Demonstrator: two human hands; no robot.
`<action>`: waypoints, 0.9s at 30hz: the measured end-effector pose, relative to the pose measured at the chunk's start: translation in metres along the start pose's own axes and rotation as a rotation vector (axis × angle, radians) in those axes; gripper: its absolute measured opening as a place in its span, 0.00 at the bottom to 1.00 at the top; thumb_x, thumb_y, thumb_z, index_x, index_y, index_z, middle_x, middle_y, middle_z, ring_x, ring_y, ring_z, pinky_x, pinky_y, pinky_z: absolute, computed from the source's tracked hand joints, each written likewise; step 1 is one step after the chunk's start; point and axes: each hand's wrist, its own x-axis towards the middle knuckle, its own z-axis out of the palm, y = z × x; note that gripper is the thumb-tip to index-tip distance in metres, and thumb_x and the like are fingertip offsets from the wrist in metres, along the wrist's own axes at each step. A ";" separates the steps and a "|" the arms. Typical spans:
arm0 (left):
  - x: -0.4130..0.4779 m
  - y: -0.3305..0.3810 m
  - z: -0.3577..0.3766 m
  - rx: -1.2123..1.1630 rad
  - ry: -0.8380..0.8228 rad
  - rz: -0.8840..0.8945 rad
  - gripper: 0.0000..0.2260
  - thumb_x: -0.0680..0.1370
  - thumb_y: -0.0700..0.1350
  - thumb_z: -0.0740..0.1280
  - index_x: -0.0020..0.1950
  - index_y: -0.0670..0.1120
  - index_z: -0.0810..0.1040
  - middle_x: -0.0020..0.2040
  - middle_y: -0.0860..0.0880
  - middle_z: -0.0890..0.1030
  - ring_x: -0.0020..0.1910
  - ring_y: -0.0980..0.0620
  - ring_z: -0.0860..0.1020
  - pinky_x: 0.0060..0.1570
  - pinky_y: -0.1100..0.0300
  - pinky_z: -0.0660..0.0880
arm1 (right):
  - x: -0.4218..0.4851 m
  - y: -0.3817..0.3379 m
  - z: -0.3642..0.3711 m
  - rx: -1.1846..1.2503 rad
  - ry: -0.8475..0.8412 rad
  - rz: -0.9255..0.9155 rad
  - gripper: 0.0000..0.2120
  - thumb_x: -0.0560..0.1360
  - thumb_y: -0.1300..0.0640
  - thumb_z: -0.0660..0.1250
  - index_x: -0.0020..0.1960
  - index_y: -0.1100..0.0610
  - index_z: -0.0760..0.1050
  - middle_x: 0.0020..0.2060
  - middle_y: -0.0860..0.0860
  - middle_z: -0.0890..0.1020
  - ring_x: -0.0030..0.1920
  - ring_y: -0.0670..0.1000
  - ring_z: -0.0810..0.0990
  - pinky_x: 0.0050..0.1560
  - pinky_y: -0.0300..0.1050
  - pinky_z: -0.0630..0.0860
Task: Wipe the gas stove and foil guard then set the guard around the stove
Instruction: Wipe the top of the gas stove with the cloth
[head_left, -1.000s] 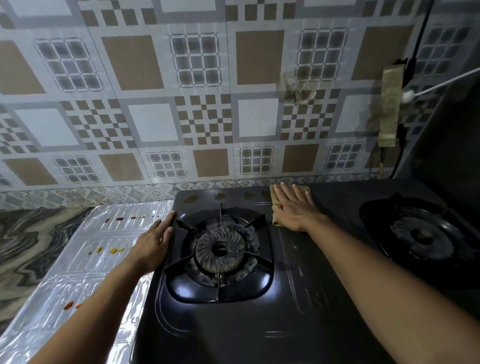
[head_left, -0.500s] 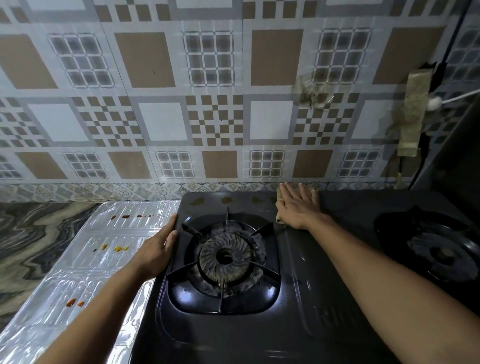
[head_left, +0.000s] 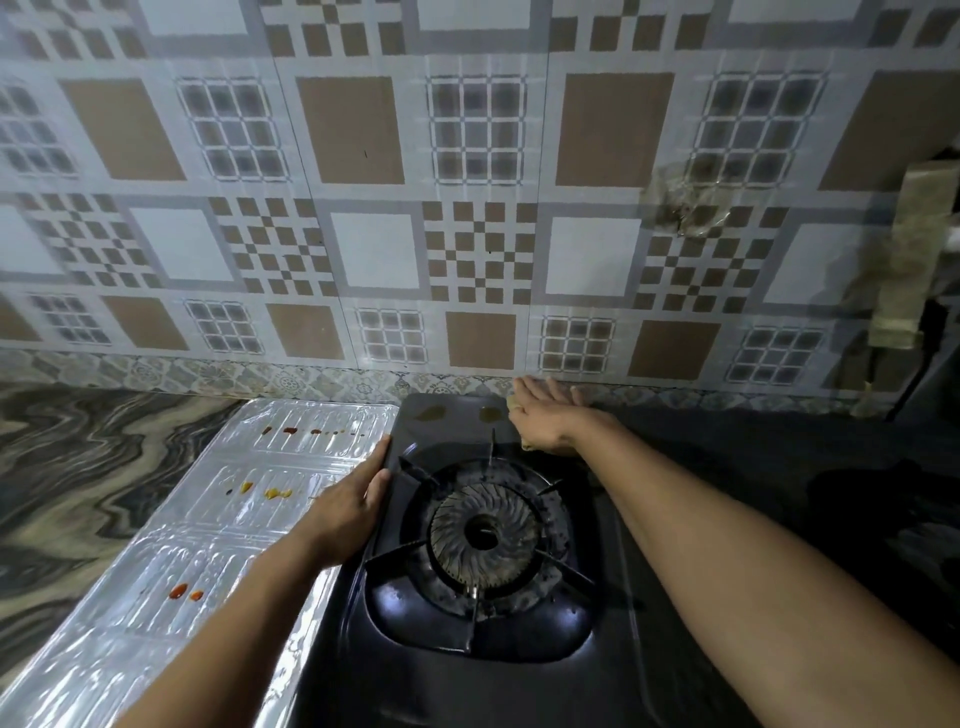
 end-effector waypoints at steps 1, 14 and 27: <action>0.000 0.000 0.000 0.005 -0.004 -0.006 0.24 0.84 0.53 0.51 0.80 0.57 0.51 0.77 0.50 0.63 0.74 0.47 0.65 0.70 0.57 0.61 | 0.005 -0.012 0.001 -0.009 -0.014 -0.031 0.28 0.84 0.43 0.39 0.81 0.47 0.35 0.80 0.46 0.36 0.79 0.54 0.33 0.76 0.57 0.32; 0.004 -0.007 0.000 0.003 -0.015 0.006 0.24 0.84 0.54 0.51 0.80 0.56 0.50 0.78 0.52 0.61 0.75 0.52 0.63 0.71 0.62 0.58 | 0.020 -0.029 -0.021 -0.090 -0.117 -0.076 0.30 0.85 0.48 0.50 0.82 0.56 0.45 0.81 0.53 0.46 0.81 0.58 0.47 0.79 0.56 0.47; 0.005 -0.008 0.003 -0.004 -0.016 -0.010 0.24 0.84 0.53 0.50 0.80 0.58 0.49 0.78 0.53 0.61 0.75 0.52 0.63 0.69 0.63 0.59 | 0.018 -0.110 0.001 -0.210 -0.043 -0.077 0.34 0.79 0.65 0.54 0.81 0.56 0.44 0.81 0.57 0.44 0.80 0.64 0.43 0.77 0.65 0.44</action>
